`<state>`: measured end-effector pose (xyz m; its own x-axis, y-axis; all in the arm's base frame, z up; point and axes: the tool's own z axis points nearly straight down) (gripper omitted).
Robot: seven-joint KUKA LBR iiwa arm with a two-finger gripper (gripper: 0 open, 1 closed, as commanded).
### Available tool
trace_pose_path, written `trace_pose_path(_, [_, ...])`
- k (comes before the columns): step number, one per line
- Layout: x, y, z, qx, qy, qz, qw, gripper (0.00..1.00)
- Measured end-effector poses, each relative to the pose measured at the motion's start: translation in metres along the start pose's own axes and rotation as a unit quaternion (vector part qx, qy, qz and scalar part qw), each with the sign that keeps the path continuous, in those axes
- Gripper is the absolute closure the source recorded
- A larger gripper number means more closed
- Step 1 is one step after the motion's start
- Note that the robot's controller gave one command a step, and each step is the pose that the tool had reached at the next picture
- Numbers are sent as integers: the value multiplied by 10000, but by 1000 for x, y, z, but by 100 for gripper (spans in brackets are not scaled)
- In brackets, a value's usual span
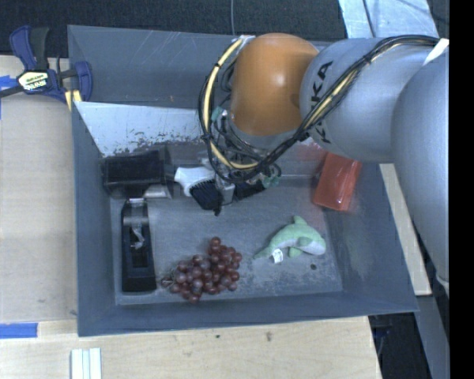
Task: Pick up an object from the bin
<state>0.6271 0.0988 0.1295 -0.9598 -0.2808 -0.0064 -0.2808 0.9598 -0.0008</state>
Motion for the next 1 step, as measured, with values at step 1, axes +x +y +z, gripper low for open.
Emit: trace_pose_path(1, [-1, 0, -16, 5, -10, 1, 10000, 100])
